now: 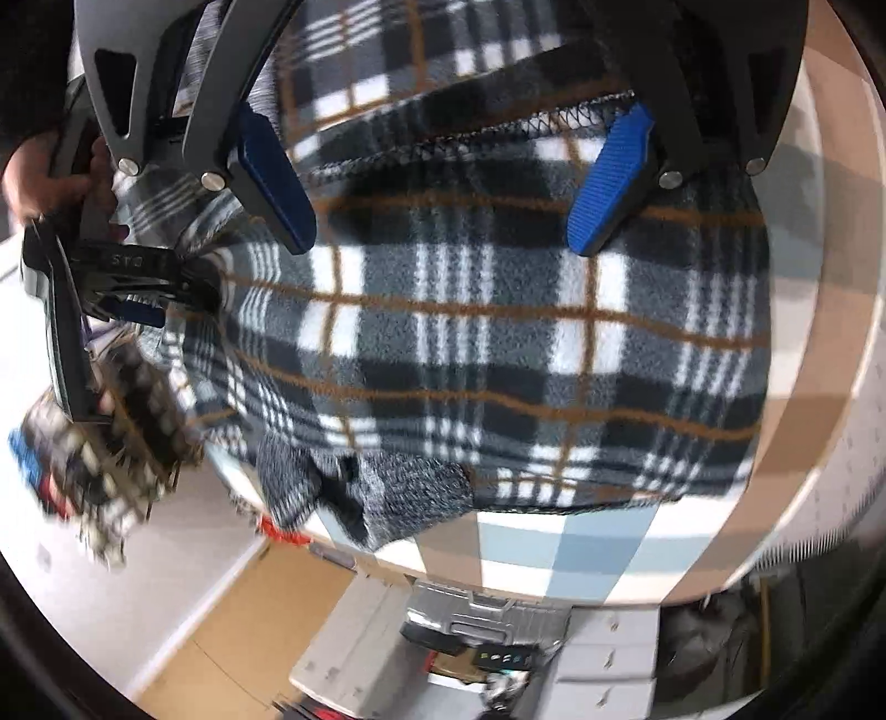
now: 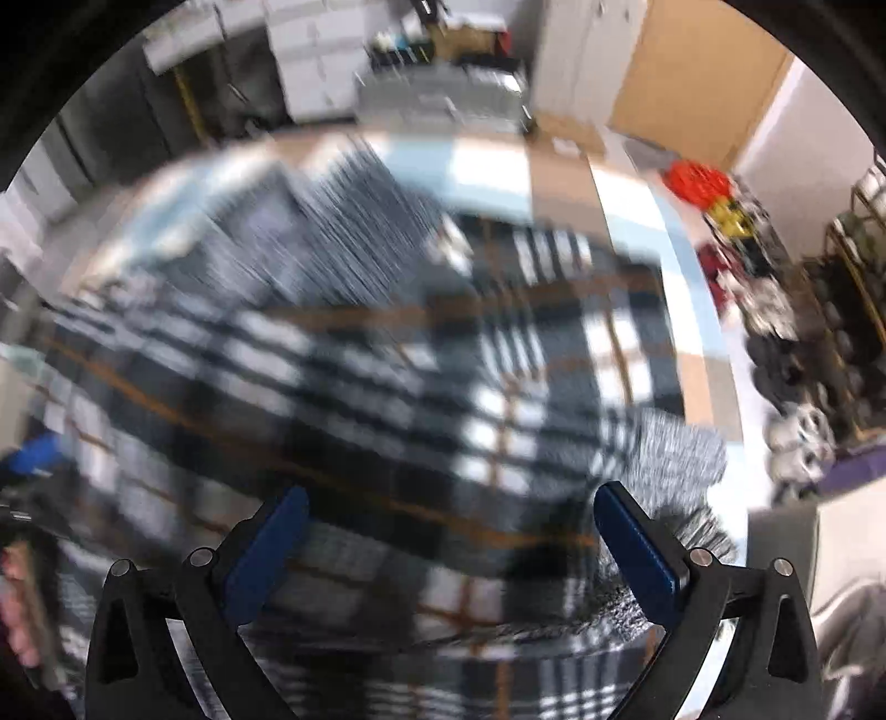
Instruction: Fold large clothes
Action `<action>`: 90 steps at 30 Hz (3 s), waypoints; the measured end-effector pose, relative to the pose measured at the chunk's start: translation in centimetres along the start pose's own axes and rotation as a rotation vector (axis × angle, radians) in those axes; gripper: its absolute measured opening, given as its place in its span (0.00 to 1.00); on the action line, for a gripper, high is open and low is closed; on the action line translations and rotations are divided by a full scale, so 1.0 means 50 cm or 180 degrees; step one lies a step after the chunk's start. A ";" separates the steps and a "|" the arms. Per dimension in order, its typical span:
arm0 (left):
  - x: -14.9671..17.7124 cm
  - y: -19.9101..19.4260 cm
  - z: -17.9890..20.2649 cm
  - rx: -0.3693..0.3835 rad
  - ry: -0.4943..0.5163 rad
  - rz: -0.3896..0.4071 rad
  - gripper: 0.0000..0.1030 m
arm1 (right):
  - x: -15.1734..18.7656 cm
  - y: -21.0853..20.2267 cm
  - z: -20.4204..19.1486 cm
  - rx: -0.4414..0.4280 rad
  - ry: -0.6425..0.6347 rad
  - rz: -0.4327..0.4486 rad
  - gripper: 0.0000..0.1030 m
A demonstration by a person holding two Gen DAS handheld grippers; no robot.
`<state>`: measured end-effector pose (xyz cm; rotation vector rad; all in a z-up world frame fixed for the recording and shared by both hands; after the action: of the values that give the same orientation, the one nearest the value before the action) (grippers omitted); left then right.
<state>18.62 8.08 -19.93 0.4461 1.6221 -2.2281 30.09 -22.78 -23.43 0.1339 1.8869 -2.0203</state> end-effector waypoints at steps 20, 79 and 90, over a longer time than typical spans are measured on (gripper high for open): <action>-0.187 -0.020 0.058 -0.0541 0.0262 -0.0046 0.98 | -0.147 -0.208 0.034 -0.0265 0.0161 0.0711 1.00; -0.037 -0.195 0.132 0.0006 0.0068 0.1006 0.03 | 0.002 -0.378 -0.072 -0.0164 -0.0418 0.2197 0.14; 0.131 -0.195 0.131 0.0250 -0.0218 0.0894 0.03 | 0.221 -0.344 -0.097 -0.0394 -0.0259 0.2054 0.14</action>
<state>8.05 4.00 -12.68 0.5736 1.3490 -2.0766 13.28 -19.69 -11.19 0.5413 1.6314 -1.4469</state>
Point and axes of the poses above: each gripper's, at about its wrist camera, not at the fingertips, and y roughly the way its jaws point, z to its right, x to its underside, the point moved 7 cm from there along y, roughly the way its jaws point, and after that the axes turned 5 degrees about -y, right-handed, at the moved point
